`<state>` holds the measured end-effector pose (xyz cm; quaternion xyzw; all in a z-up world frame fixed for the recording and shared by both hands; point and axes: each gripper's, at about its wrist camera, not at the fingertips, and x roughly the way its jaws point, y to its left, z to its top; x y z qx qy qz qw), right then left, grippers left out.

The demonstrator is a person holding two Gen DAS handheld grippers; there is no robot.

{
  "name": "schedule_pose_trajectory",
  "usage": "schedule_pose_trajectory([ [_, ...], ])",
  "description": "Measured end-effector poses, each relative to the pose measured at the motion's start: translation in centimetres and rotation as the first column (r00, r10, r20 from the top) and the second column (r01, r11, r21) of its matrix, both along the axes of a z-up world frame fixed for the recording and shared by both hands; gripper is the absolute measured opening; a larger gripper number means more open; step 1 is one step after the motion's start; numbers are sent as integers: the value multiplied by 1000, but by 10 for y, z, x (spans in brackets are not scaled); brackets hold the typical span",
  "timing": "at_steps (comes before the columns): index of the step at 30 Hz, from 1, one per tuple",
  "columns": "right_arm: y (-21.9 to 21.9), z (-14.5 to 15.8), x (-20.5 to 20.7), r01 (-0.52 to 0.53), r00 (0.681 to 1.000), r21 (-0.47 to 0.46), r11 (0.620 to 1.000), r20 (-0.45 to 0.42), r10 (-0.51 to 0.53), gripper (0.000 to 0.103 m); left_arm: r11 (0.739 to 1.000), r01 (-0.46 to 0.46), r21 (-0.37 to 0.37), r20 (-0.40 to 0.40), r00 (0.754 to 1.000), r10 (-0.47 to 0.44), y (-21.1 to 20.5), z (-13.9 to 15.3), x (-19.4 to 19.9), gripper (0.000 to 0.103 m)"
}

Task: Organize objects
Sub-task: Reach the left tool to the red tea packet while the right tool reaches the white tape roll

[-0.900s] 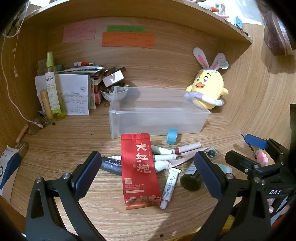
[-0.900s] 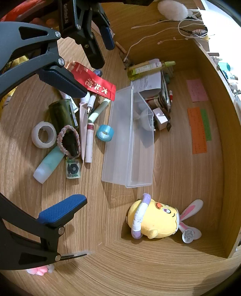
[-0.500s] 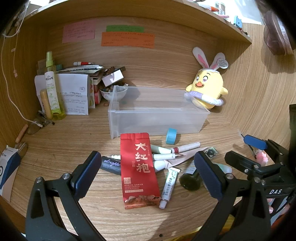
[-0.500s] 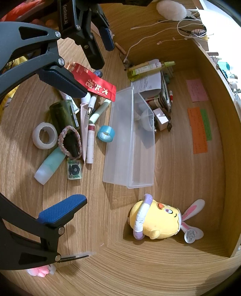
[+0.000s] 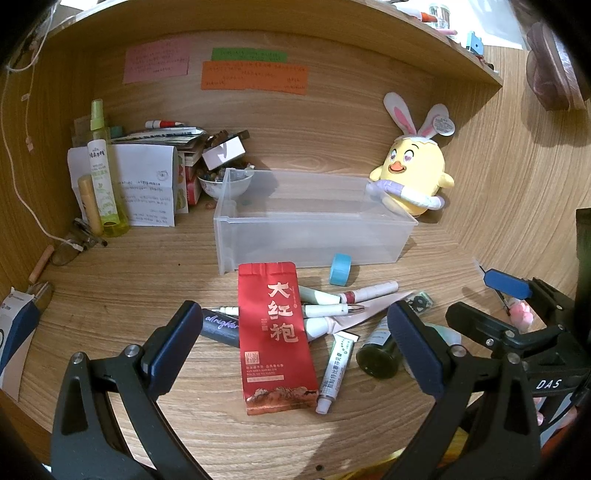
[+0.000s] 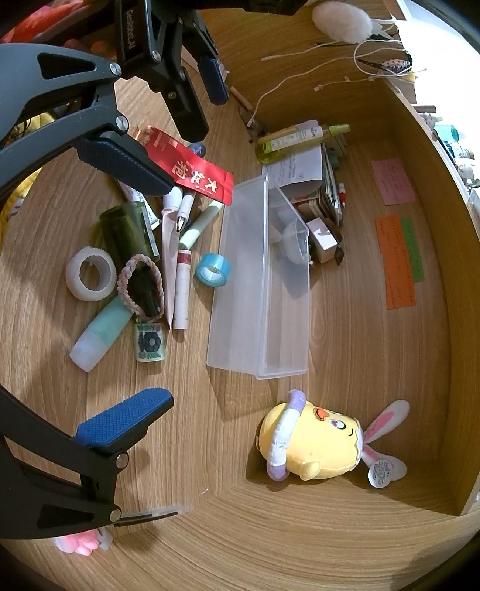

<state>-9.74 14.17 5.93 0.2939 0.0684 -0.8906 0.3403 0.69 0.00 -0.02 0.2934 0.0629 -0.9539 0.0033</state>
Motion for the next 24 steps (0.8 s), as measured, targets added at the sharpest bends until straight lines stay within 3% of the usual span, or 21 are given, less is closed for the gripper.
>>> schedule_pose_trajectory([
  [13, 5, -5, 1, -5, 1000, 8, 1000, 10, 5, 103, 1000, -1, 1, 24, 1000, 1, -3, -6, 1, 102],
  [24, 30, -29, -9, 5, 997, 64, 998, 74, -10, 103, 999, -42, -6, 162, 986, 43, -16, -45, 1, 102],
])
